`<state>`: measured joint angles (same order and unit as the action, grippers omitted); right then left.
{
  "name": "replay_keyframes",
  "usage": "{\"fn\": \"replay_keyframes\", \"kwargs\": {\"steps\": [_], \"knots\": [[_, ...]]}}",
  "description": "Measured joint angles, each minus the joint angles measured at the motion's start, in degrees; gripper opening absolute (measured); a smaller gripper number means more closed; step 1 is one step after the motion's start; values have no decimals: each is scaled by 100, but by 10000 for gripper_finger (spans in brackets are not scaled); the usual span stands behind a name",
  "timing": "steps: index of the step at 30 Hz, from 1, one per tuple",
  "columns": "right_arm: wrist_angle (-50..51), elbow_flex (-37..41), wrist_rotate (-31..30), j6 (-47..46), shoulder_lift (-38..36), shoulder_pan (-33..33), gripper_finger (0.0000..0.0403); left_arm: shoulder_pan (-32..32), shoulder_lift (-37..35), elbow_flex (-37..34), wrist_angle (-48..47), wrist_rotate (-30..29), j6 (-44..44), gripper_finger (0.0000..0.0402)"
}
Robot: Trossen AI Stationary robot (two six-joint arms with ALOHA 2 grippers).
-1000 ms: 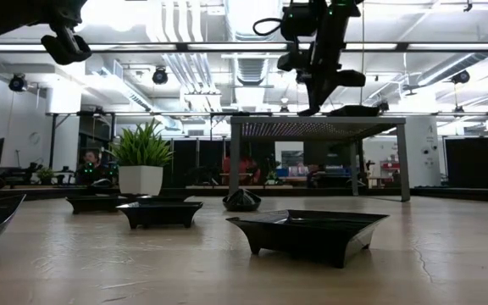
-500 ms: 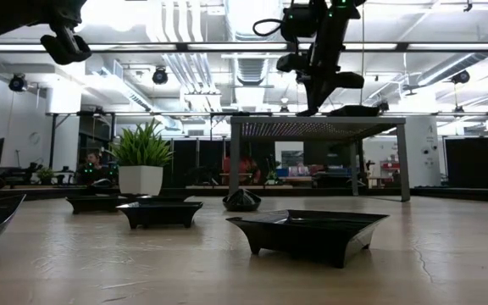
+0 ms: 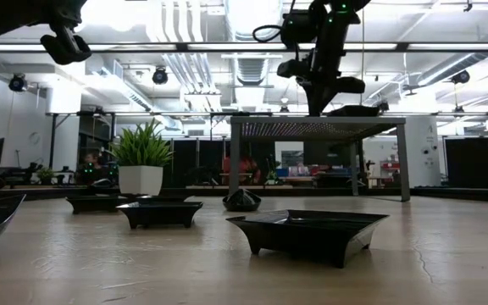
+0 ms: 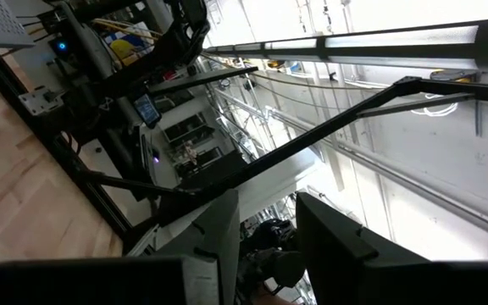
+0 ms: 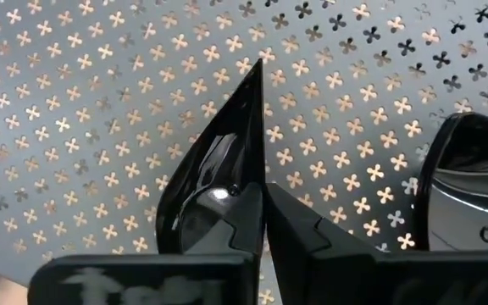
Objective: Pick & Place Mini shaped plates
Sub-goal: Put the black drop-shaped plate on the shelf, then put the black square plate on the shelf
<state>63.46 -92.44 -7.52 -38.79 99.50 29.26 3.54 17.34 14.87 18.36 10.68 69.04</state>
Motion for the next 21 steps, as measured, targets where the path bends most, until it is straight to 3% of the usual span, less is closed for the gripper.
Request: {"fn": "replay_keyframes", "kwargs": {"steps": [12,21], "knots": [[15,0,-139,-4,-15,2,83,-1,0,0,1,1,-1,110],[6,0,-107,-35,-429,-59,100,1,11,0,-10,0,-14,110]]}}
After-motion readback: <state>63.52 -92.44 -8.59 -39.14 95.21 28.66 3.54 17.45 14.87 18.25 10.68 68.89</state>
